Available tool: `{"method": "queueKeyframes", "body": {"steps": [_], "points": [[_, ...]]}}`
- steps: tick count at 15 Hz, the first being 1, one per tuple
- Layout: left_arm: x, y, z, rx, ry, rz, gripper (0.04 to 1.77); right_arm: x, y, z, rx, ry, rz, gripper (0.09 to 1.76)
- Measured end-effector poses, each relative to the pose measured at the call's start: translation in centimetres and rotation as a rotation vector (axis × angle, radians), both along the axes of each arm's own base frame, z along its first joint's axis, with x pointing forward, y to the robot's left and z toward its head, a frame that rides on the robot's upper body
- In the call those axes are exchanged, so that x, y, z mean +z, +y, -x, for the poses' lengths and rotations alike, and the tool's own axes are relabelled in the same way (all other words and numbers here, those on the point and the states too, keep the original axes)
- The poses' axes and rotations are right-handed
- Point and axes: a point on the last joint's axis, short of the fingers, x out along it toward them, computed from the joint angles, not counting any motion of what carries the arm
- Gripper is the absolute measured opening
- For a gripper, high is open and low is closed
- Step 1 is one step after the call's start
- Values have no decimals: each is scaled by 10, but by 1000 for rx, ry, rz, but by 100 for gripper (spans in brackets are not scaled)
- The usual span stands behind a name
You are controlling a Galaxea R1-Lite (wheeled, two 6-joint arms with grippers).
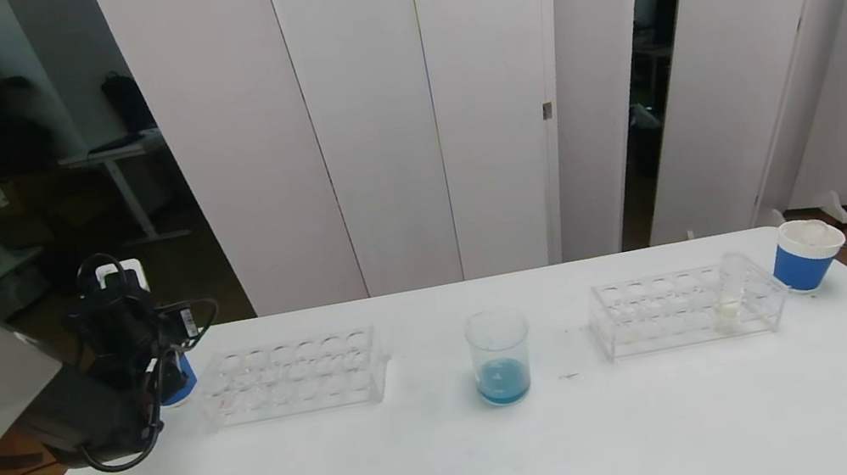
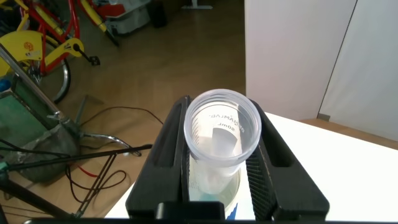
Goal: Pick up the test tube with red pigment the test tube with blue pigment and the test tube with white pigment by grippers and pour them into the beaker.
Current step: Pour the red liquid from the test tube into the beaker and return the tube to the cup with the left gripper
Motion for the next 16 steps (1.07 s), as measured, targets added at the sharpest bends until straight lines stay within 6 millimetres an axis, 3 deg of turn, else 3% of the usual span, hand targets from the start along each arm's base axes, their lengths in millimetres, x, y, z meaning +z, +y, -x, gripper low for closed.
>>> {"method": "queueKeyframes", "body": {"steps": [13,14,16], "points": [[-3,3,1,5,13,-4,63,0,0,0,0,0,0,175],[-3,3,1,8,13,-4,81,0,0,0,0,0,0,175],[-2,4,1,9,10,-4,147,0,0,0,0,0,0,175]]}}
